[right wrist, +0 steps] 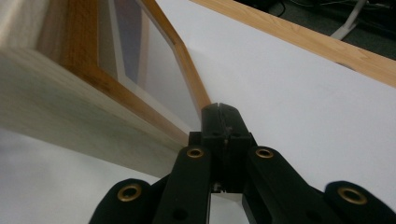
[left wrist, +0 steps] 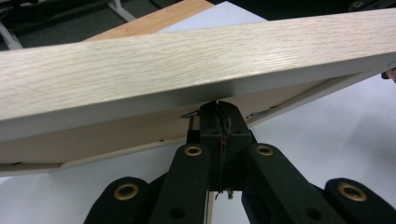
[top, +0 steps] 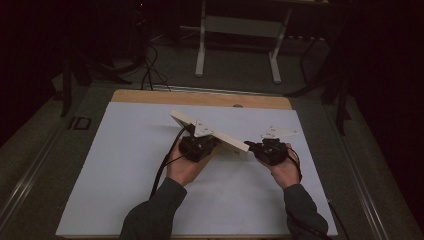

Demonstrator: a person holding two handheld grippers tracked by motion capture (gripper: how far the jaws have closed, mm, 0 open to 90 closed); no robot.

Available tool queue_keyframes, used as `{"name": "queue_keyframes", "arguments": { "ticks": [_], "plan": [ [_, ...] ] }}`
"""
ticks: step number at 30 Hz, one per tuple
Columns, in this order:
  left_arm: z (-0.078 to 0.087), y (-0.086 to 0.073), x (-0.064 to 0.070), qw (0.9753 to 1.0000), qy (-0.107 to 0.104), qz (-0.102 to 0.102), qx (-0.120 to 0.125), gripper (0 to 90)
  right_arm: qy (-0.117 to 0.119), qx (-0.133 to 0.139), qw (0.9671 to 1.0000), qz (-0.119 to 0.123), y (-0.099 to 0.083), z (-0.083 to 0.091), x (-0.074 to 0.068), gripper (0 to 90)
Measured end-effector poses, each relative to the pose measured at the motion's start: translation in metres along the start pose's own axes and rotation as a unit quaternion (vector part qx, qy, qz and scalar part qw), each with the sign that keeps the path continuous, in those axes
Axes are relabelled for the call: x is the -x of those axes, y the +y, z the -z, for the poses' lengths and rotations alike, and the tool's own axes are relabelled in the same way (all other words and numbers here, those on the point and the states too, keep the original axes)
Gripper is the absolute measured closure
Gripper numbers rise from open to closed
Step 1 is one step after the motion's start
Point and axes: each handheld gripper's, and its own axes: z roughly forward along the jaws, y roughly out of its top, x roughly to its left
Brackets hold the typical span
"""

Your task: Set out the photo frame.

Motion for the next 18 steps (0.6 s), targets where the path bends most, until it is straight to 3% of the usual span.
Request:
{"name": "queue_keyframes", "arguments": {
  "ticks": [9,18],
  "plan": [
    [-0.0023,0.0002,-0.0028,1.0000,0.002,0.002,-0.006,90.0,0.004,-0.002,1.0000,0.007,0.0009,-0.0001,-0.0040,90.0],
    [-0.0020,0.0002,-0.0057,1.0000,0.004,0.004,-0.006,90.0,0.022,0.005,0.9997,0.006,-0.0001,0.0006,-0.0105,90.0]
  ]
}}
